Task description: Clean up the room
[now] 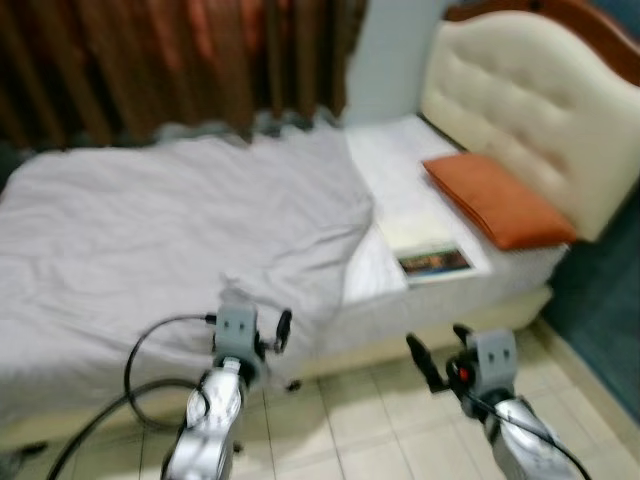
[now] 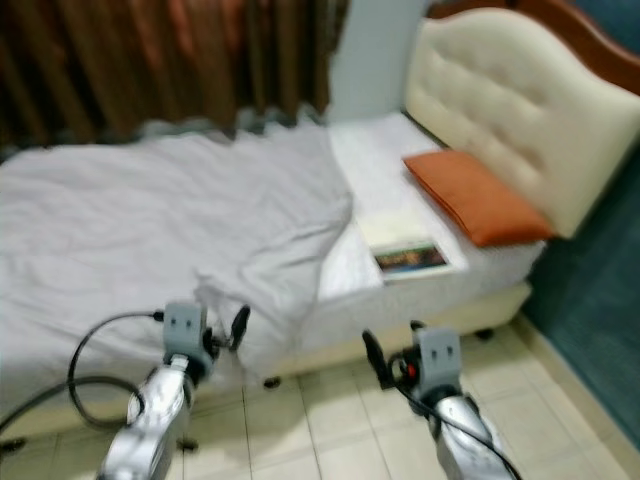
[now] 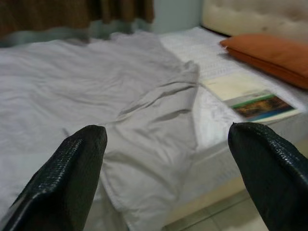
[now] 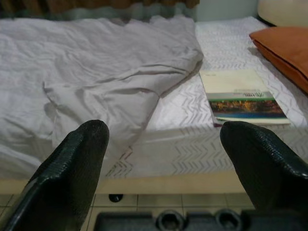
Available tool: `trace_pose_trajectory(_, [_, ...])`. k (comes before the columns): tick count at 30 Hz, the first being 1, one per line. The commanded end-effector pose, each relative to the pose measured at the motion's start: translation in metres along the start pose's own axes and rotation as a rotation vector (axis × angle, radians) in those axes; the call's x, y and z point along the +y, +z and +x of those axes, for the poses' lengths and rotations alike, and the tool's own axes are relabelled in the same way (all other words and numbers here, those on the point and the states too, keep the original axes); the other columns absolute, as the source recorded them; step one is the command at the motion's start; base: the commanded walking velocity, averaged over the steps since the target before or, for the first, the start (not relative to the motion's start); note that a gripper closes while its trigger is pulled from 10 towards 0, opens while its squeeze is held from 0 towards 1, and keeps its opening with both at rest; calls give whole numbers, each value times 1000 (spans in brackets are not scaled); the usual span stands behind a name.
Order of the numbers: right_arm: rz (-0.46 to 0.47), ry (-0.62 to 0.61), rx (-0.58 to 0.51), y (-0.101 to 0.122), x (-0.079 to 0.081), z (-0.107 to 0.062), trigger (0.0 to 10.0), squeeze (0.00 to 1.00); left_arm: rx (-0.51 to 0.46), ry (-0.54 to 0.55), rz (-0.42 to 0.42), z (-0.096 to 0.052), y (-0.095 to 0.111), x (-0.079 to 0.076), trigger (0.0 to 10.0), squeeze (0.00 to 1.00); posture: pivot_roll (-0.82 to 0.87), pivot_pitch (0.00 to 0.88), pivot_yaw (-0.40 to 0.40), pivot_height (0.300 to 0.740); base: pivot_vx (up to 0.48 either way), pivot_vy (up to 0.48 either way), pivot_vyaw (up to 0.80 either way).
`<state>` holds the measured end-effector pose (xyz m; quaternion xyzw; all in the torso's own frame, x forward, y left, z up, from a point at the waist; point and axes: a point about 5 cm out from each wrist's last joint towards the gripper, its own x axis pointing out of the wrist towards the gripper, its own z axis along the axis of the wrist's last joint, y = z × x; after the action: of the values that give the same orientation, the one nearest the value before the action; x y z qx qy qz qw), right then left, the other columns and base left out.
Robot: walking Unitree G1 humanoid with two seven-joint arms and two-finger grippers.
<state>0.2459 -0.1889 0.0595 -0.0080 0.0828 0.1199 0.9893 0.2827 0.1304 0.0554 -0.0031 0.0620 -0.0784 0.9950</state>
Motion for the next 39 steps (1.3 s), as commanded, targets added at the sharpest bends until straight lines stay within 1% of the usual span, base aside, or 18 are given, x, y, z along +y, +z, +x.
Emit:
trace_pose_trajectory(1, [-4, 8, 3, 1, 0, 0, 10000, 0, 14, -6, -6, 1, -1, -2, 10000, 0, -129, 67, -2, 740, 465, 0, 0])
trace_pose_trajectory(14, [-8, 15, 9, 0, 2, 0, 10000, 0, 12, -1, -14, 3, 0, -2, 10000, 0, -131, 68, 1, 740, 464, 0, 0])
trace_pose_trajectory(18, [-6, 15, 19, -2, 1, -1, 10000, 0, 10, 7, -16, 2, -1, -2, 10000, 0, -126, 71, -6, 740, 465, 0, 667])
trace_pose_trajectory(23, [4, 16, 19, -2, 1, 1, 10000, 0, 8, 2, -6, 4, 1, -2, 10000, 0, -122, 72, -9, 740, 464, 0, 0])
trace_pose_trajectory(30, [5, 27, 25, -3, 3, 0, 10000, 0, 9, 11, -2, 7, 3, 3, 10000, 0, -120, 78, -7, 740, 463, 0, 0])
trace_pose_trajectory(37, [6, 29, 29, -5, 4, -1, 10000, 0, 15, 6, -3, 9, 3, 4, 10000, 0, -126, 81, -2, 740, 465, 0, 0])
trace_pose_trajectory(39, [6, 32, 33, -6, 6, -4, 10000, 0, 24, 14, -3, 11, 1, 7, 10000, 0, -134, 87, -1, 740, 469, 0, 0])
